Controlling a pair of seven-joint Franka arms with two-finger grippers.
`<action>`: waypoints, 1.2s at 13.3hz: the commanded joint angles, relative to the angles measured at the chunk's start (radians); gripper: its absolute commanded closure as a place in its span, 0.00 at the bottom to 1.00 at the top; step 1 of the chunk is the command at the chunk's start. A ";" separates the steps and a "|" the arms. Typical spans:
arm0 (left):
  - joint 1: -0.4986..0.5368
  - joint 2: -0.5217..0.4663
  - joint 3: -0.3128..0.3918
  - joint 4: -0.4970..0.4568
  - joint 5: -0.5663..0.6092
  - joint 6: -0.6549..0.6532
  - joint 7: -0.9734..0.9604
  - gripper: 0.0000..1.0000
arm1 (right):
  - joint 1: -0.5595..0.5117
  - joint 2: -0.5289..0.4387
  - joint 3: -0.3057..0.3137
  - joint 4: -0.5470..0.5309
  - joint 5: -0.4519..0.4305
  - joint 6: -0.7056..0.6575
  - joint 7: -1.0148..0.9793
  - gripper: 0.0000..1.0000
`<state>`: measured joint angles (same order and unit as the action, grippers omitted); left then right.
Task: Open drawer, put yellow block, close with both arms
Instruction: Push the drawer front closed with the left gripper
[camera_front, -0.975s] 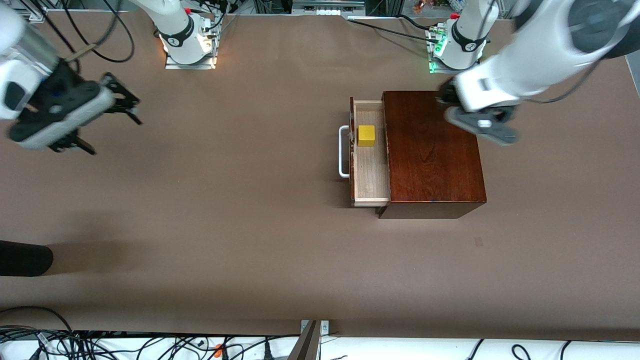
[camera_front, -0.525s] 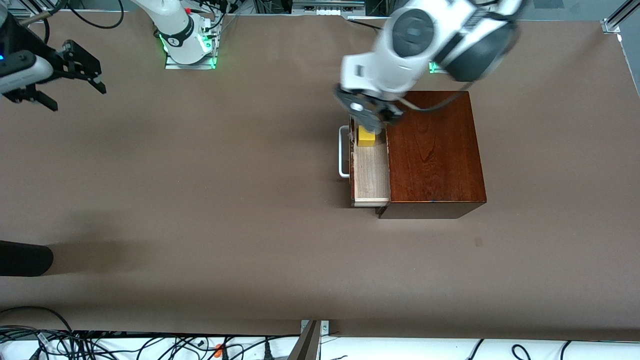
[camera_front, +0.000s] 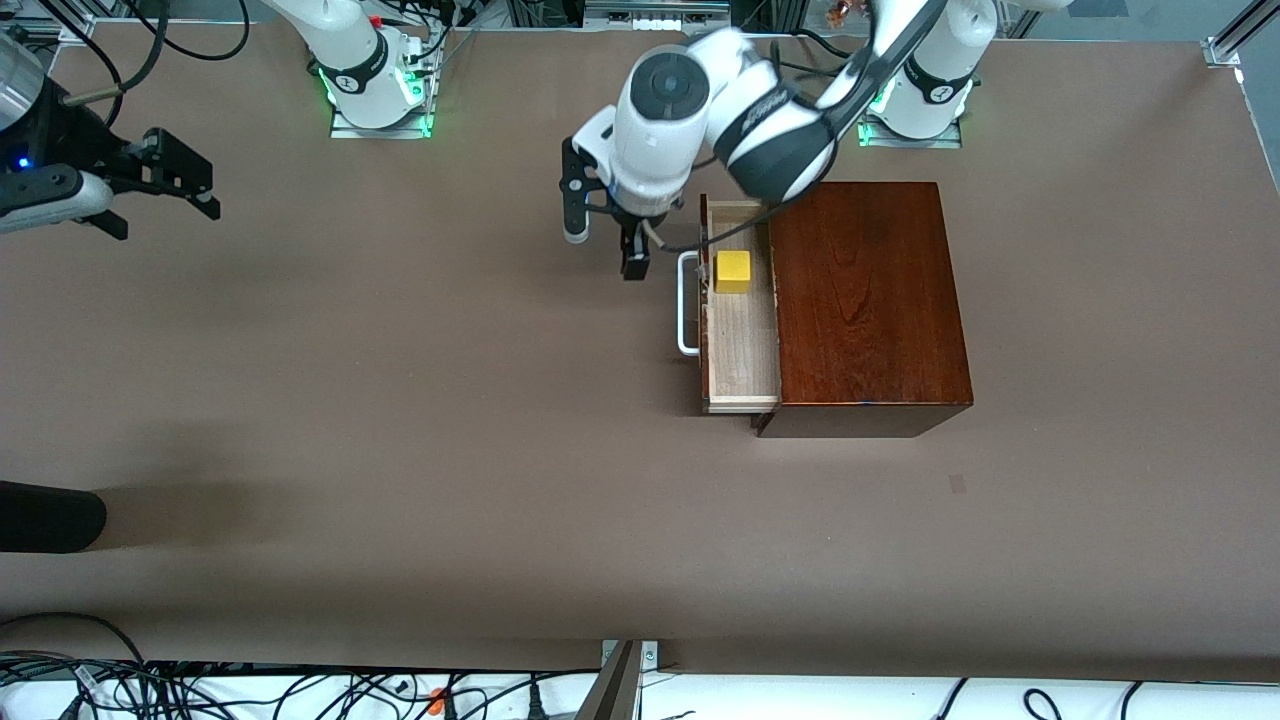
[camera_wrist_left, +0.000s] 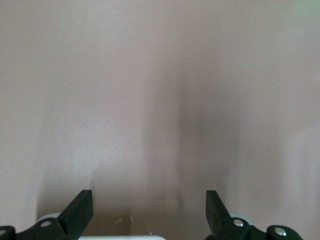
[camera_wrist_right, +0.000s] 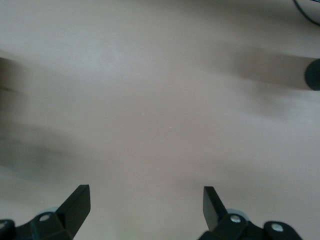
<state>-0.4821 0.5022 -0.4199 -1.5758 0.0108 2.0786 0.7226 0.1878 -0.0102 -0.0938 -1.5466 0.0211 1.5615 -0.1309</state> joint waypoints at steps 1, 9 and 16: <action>0.007 0.035 0.006 -0.024 0.060 0.037 0.110 0.00 | -0.002 0.016 0.003 0.011 -0.016 0.009 0.004 0.00; 0.082 0.056 0.018 -0.090 0.181 -0.018 0.089 0.00 | -0.005 0.032 -0.011 0.019 -0.030 0.023 0.017 0.00; 0.126 0.009 0.020 -0.084 0.221 -0.164 0.003 0.00 | 0.002 0.075 -0.009 0.042 -0.021 0.088 0.017 0.00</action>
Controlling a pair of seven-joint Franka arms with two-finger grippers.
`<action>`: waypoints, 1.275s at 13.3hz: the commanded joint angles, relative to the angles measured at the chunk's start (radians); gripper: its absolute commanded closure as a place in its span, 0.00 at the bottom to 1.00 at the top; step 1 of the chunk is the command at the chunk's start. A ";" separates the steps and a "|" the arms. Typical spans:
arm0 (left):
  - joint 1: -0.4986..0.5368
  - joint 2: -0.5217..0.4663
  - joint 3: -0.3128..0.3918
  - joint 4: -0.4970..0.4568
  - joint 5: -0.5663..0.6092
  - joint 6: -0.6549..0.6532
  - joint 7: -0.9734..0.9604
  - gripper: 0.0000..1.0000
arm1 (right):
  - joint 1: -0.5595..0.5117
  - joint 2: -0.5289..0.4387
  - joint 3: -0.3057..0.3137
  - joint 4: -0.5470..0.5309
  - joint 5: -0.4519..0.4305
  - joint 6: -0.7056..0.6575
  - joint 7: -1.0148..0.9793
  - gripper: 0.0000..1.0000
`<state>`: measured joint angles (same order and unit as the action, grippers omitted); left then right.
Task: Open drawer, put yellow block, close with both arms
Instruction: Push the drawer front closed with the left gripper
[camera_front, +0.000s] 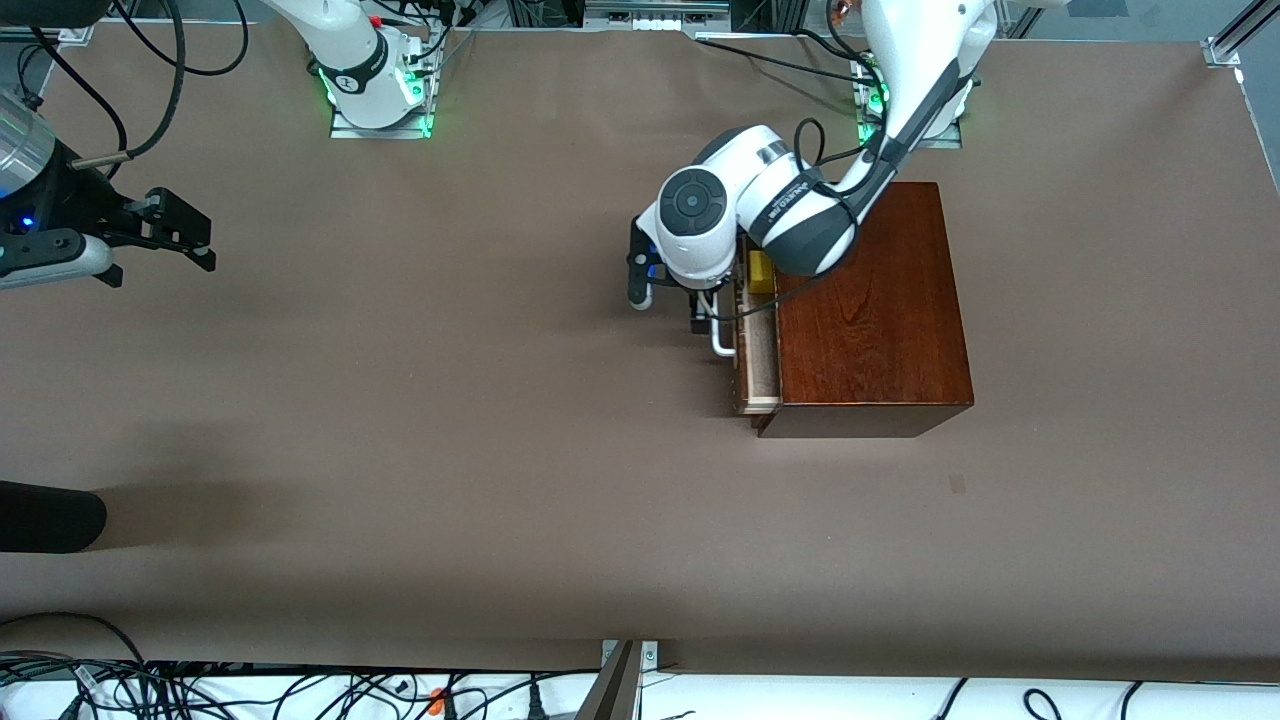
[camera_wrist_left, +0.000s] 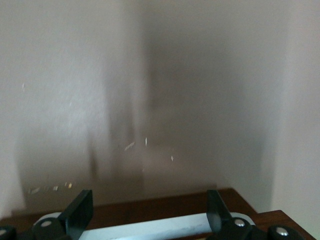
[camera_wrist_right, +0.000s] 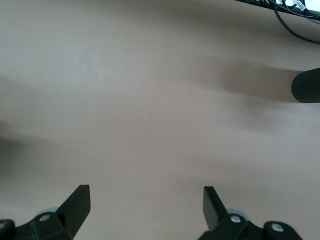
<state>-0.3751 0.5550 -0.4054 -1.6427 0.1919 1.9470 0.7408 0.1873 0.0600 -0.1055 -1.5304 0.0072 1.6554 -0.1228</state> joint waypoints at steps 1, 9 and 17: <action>0.021 -0.043 0.005 -0.017 0.040 -0.033 -0.018 0.00 | 0.001 0.006 0.003 0.026 -0.006 0.001 0.012 0.00; 0.057 -0.061 0.008 -0.014 0.040 -0.086 -0.018 0.00 | 0.000 0.014 0.003 0.029 -0.001 0.006 0.014 0.00; 0.062 -0.110 -0.001 0.059 -0.047 -0.109 -0.115 0.00 | 0.001 0.017 0.003 0.029 -0.001 0.006 0.012 0.00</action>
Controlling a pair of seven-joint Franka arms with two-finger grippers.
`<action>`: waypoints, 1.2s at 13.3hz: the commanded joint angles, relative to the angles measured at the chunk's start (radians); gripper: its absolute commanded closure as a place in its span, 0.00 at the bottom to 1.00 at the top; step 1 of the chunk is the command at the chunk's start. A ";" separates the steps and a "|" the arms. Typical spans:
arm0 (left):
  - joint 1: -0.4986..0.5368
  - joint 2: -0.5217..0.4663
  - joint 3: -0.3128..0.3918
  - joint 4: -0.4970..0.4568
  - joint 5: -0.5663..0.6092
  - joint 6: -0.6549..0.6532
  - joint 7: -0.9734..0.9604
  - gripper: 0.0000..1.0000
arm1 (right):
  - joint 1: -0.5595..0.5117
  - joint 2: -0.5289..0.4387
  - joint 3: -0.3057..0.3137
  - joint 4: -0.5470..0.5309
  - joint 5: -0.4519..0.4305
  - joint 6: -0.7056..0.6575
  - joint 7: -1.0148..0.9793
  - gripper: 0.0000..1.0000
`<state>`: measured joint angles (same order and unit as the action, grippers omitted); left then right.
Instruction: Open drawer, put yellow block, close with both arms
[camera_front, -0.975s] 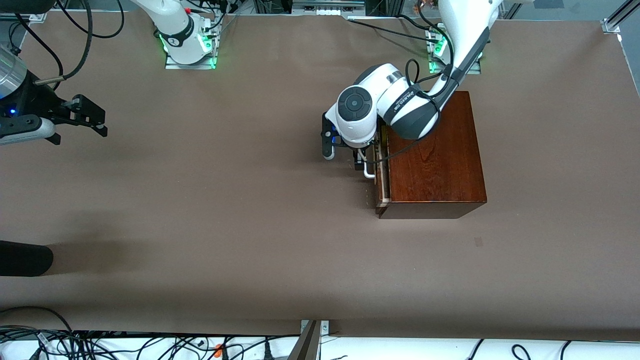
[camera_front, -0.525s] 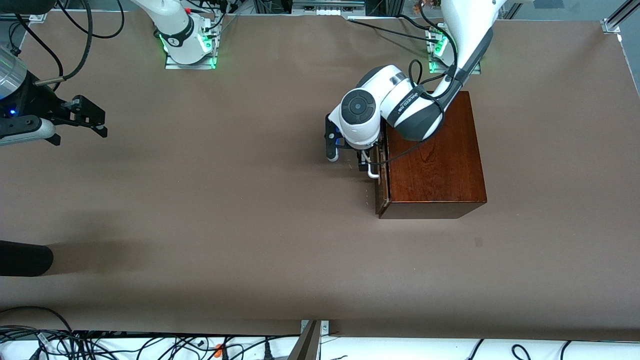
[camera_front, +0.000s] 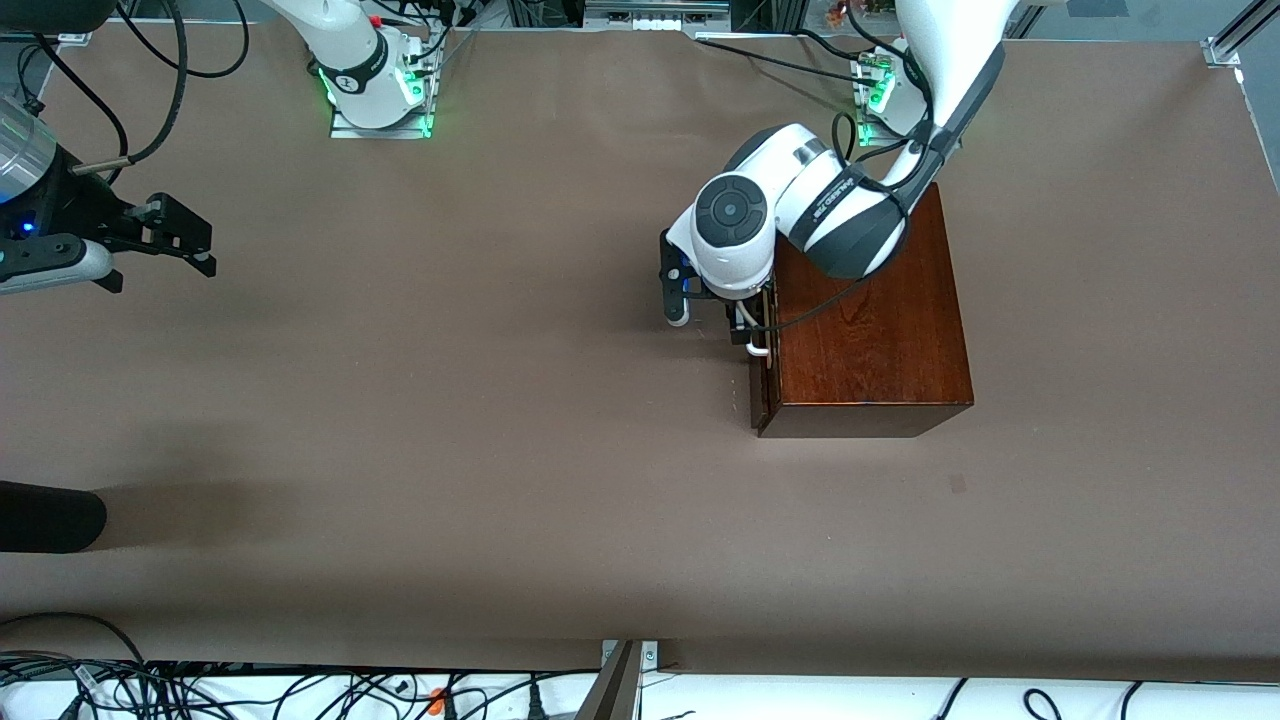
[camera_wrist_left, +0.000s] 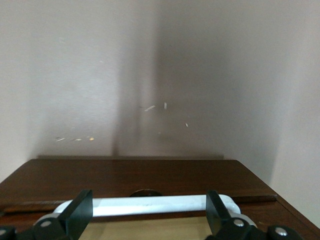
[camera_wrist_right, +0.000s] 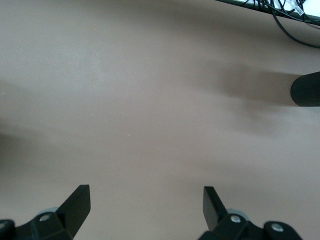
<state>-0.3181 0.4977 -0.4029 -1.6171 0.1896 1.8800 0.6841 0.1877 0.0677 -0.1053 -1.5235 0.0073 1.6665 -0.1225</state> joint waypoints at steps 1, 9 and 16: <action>0.008 -0.070 -0.001 0.061 -0.111 -0.070 -0.105 0.00 | 0.001 0.007 0.003 0.022 -0.001 -0.005 0.012 0.00; 0.290 -0.214 0.004 0.192 -0.098 -0.413 -0.413 0.00 | -0.004 0.009 0.003 0.022 0.000 -0.005 0.009 0.00; 0.328 -0.293 0.205 0.218 -0.143 -0.403 -0.730 0.00 | -0.001 0.009 0.003 0.022 0.000 -0.005 0.012 0.00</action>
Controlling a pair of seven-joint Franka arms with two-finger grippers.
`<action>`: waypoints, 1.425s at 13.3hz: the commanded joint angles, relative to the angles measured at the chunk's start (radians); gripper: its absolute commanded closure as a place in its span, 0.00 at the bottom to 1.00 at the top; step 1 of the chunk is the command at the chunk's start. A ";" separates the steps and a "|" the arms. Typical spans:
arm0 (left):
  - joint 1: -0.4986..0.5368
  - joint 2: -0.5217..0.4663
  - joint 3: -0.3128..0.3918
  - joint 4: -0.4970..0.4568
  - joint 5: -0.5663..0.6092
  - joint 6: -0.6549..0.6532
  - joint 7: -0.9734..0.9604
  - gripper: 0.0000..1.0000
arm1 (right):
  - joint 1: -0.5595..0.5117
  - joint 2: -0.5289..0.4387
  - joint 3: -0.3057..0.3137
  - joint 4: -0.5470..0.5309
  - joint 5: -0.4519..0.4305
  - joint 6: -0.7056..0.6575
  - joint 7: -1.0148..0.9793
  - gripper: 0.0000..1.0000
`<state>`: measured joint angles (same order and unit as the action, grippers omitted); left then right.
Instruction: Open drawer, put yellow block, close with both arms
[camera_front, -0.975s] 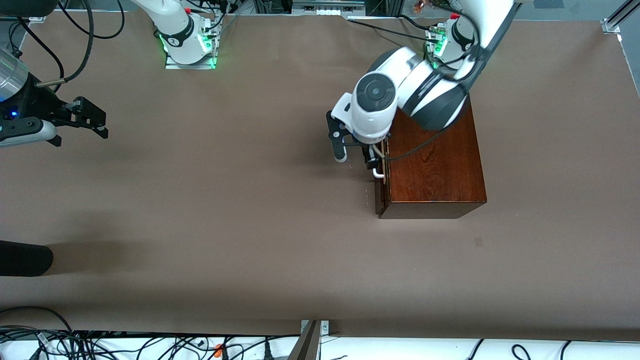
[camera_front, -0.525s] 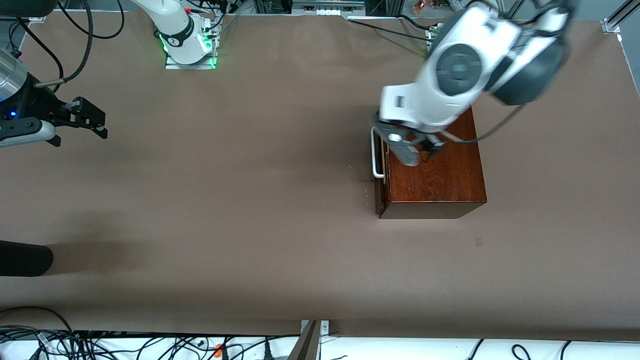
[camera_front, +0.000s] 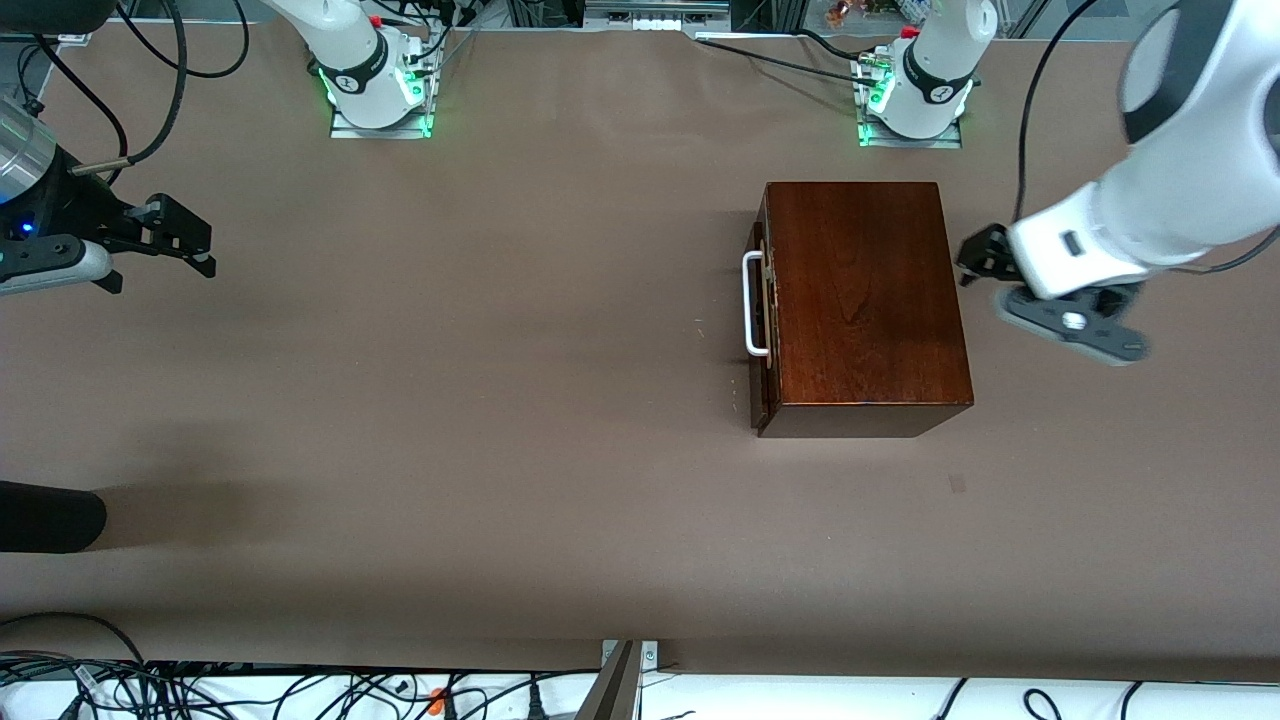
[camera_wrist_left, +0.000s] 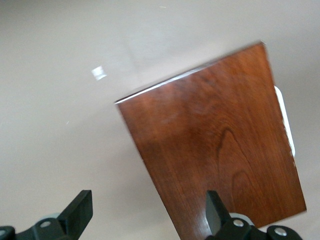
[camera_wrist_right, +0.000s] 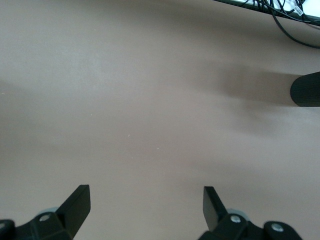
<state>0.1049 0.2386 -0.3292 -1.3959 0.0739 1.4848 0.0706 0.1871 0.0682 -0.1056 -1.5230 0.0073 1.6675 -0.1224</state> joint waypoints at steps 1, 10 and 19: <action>-0.158 -0.063 0.218 -0.035 -0.037 -0.002 -0.121 0.00 | 0.000 0.008 0.003 0.021 0.000 -0.006 0.012 0.00; -0.195 -0.236 0.325 -0.256 -0.029 0.201 -0.083 0.00 | 0.002 0.015 0.003 0.021 -0.003 -0.005 0.009 0.00; -0.197 -0.233 0.325 -0.252 -0.028 0.198 -0.084 0.00 | -0.003 0.016 0.003 0.021 -0.001 -0.003 0.004 0.00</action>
<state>-0.0858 0.0263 -0.0151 -1.6277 0.0568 1.6700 -0.0317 0.1875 0.0740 -0.1052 -1.5230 0.0073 1.6680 -0.1223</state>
